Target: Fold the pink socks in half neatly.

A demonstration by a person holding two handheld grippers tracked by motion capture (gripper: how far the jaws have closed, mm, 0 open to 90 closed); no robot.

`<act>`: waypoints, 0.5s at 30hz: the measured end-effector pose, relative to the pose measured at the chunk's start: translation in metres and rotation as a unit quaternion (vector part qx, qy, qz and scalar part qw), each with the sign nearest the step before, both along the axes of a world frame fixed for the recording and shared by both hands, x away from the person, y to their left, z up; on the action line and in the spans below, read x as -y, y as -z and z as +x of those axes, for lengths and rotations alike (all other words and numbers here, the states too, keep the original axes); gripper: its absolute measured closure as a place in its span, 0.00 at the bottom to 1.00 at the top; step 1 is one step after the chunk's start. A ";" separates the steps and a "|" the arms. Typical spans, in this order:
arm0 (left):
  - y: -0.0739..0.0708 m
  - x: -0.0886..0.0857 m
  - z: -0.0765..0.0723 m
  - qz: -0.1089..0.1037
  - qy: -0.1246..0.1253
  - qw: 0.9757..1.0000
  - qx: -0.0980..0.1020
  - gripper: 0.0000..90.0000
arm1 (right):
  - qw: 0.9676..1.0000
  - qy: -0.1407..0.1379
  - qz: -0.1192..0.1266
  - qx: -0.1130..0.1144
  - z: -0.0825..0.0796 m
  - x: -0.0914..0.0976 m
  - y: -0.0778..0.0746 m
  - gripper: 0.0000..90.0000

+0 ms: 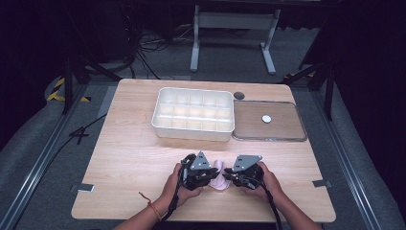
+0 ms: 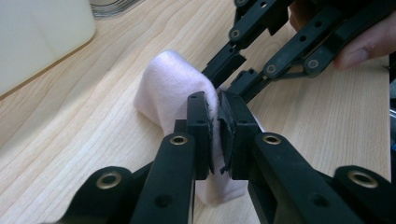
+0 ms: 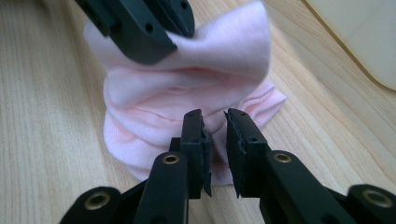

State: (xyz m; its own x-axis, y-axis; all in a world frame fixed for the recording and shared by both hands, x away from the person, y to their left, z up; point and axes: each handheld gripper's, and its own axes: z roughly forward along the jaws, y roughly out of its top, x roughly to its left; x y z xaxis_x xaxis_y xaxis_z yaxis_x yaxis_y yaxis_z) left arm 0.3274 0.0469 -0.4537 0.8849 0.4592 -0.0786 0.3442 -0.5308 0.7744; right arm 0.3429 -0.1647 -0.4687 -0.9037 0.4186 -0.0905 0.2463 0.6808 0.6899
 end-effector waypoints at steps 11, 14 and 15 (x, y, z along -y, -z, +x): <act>0.008 0.017 -0.006 0.050 0.005 0.999 0.020 0.89 | 1.000 0.003 0.008 -0.005 0.001 0.007 -0.004 0.87; 0.009 0.017 -0.006 0.041 0.002 0.999 0.013 0.89 | 0.999 0.018 0.030 0.000 0.003 0.014 -0.009 0.87; 0.009 0.017 -0.005 0.039 0.003 0.999 0.012 0.88 | 0.997 0.023 0.069 0.012 0.004 0.019 -0.018 0.87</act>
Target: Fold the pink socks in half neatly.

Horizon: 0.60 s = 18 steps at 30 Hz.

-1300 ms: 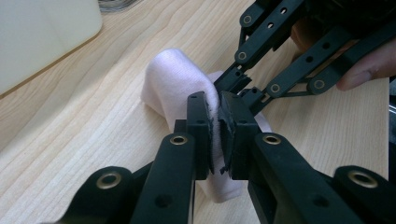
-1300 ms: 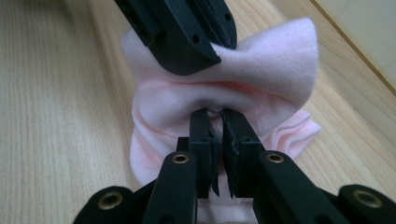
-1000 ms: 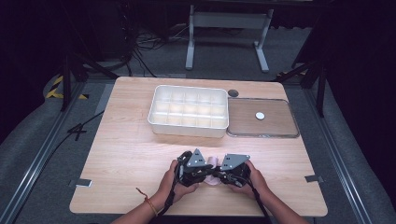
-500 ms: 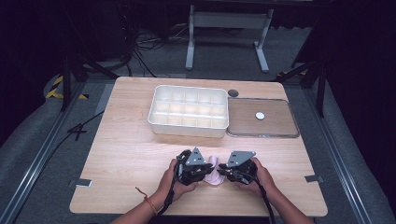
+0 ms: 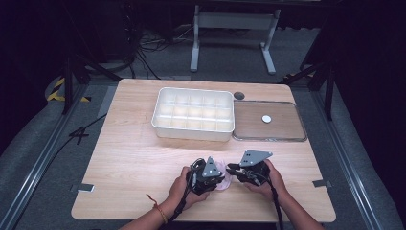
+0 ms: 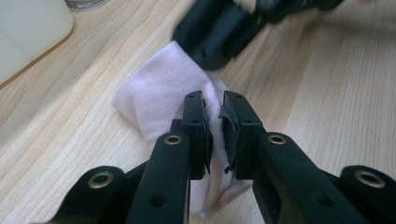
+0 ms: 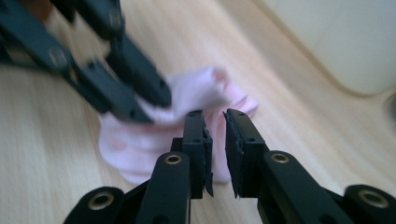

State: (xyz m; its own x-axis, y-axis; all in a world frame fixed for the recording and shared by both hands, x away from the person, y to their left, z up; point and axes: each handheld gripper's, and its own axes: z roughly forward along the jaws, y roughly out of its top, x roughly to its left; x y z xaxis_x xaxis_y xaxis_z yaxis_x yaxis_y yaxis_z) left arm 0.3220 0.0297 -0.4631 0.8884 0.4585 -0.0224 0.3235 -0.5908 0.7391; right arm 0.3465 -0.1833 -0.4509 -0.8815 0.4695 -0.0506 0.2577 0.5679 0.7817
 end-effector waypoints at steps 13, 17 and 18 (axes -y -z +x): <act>-0.005 -0.006 -0.005 -0.039 0.028 0.999 -0.015 0.79 | 1.000 0.003 -0.004 -0.027 0.011 -0.012 0.013 0.86; -0.019 -0.022 -0.004 -0.054 0.025 0.998 0.000 0.83 | 0.999 0.002 -0.007 -0.037 0.011 -0.006 0.018 0.86; -0.021 -0.027 -0.001 -0.060 0.020 0.998 0.001 0.84 | 0.999 0.001 -0.009 -0.035 0.010 -0.006 0.017 0.86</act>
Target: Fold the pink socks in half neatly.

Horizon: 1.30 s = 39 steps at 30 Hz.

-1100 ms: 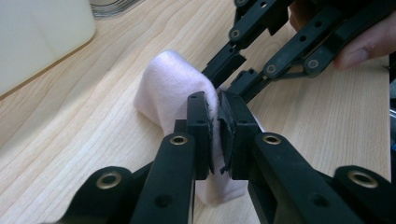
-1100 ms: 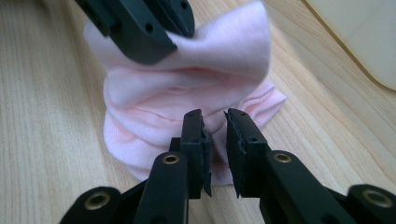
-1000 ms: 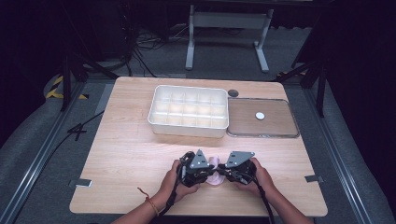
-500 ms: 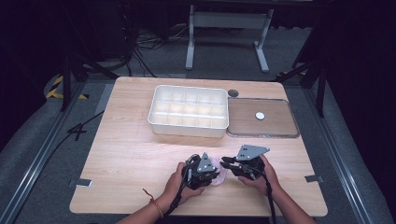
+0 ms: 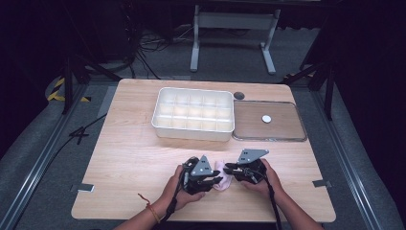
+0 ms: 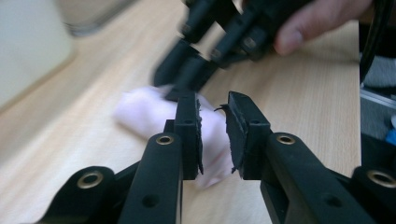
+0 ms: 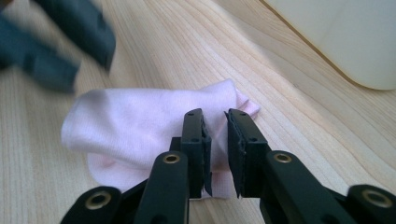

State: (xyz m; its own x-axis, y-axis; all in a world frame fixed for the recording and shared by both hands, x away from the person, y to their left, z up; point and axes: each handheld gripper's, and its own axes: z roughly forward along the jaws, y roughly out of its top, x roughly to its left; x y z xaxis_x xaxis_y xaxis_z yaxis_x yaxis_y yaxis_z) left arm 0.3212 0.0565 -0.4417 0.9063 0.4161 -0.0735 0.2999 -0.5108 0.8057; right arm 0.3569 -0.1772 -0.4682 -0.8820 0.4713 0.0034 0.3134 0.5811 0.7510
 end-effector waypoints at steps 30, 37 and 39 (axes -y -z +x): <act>0.032 0.012 -0.009 0.049 0.058 0.997 0.015 0.83 | 0.999 0.005 -0.015 0.043 -0.006 0.000 -0.010 0.95; 0.033 0.012 -0.008 0.050 0.058 0.997 0.014 0.83 | 0.996 -0.033 0.018 0.080 -0.022 -0.017 -0.025 0.97; 0.033 0.012 -0.008 0.042 0.054 0.998 0.007 0.84 | 0.996 -0.047 0.009 0.074 -0.023 -0.023 -0.022 0.96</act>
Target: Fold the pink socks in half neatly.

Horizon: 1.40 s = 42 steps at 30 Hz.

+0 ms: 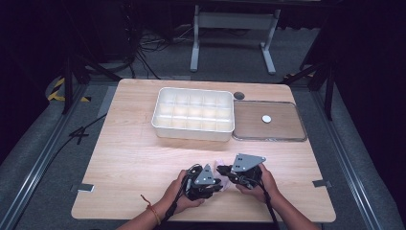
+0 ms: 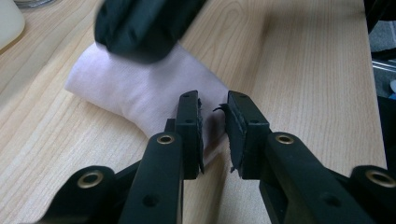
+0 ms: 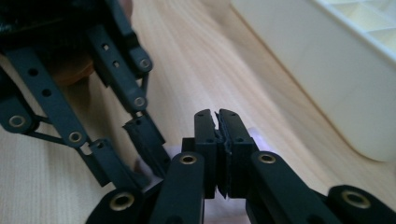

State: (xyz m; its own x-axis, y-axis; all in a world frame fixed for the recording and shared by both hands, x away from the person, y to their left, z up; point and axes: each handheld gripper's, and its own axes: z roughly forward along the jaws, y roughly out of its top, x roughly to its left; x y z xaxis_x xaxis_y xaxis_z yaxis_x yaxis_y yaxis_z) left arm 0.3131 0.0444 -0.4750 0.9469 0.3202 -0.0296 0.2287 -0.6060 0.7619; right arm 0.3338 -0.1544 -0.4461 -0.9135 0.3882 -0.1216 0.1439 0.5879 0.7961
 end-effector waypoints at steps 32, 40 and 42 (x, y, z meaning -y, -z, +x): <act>-0.001 0.001 0.000 0.014 0.010 1.000 0.000 0.83 | 0.997 0.069 -0.014 -0.012 0.018 0.028 0.008 1.00; 0.000 0.002 0.000 0.011 0.010 1.000 0.000 0.83 | 0.998 0.054 -0.011 0.016 0.004 0.028 -0.007 1.00; 0.000 0.002 0.000 0.010 0.009 1.000 -0.001 0.83 | 0.998 0.055 0.004 0.011 0.003 0.030 -0.010 1.00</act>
State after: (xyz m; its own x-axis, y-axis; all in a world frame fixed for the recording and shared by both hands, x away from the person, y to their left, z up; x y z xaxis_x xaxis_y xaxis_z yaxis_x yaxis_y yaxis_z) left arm 0.3136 0.0428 -0.4749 0.9526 0.3032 -0.0258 0.2193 -0.6252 0.7490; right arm 0.3364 -0.1841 -0.4361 -0.8628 0.4864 -0.1376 0.1889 0.5626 0.8048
